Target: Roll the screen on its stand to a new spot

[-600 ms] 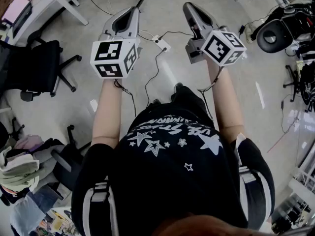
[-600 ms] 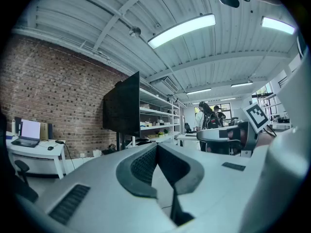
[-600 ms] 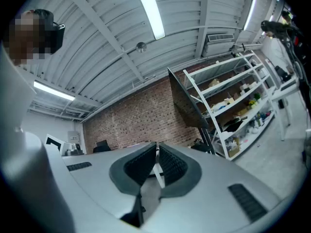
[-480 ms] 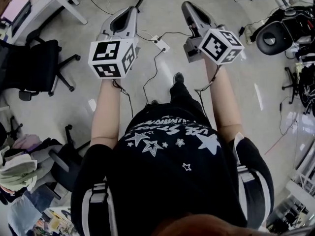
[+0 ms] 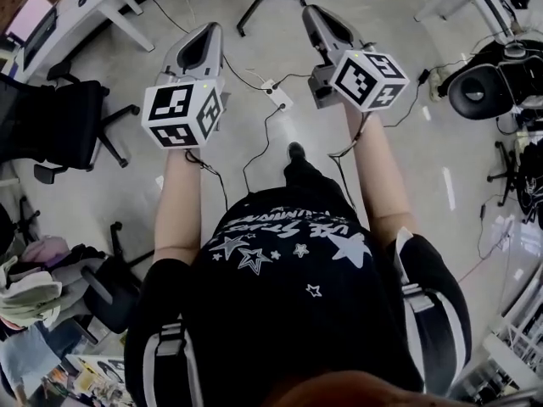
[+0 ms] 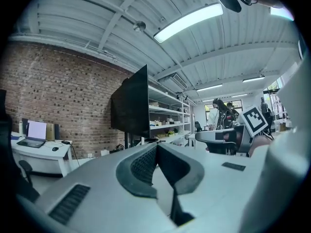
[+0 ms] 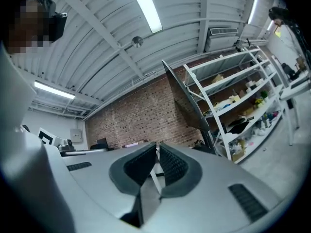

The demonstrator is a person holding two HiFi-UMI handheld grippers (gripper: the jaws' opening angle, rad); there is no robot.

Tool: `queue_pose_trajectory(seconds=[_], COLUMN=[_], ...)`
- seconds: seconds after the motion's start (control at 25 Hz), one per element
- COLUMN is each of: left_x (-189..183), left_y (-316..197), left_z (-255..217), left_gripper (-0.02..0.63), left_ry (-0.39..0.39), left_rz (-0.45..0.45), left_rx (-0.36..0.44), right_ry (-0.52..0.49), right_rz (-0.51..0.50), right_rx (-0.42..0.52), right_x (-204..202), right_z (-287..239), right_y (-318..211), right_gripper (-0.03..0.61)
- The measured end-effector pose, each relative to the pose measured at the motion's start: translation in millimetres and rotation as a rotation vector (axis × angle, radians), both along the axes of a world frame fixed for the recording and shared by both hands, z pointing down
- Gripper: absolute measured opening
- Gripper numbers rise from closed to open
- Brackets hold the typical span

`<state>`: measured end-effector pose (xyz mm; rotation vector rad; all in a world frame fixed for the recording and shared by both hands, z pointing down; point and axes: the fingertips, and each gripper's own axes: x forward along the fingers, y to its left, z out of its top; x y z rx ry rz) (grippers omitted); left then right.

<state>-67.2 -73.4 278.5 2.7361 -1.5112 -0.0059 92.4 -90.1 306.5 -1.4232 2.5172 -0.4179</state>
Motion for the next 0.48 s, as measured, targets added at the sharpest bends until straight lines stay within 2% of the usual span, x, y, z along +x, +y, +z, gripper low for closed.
queue_pose_trajectory(seconds=[0.36,0.48], left_x=[56.3,70.7], left_y=[-70.8,-92.8], left_z=[-8.2,-6.8], left_gripper=[0.008,0.008], left_ry=[0.001,0.007], left_rz=[-0.044,-0.063], left_rx=[0.005,0.001], right_ry=[0.027,0.056], right_rz=[-0.032,-0.077], right_rx=[0.029,0.026], right_x=[57.7,69.1], right_z=[-7.6,-2.2], right_y=[-81.5,-102.0], right_gripper=[0.01,0.061])
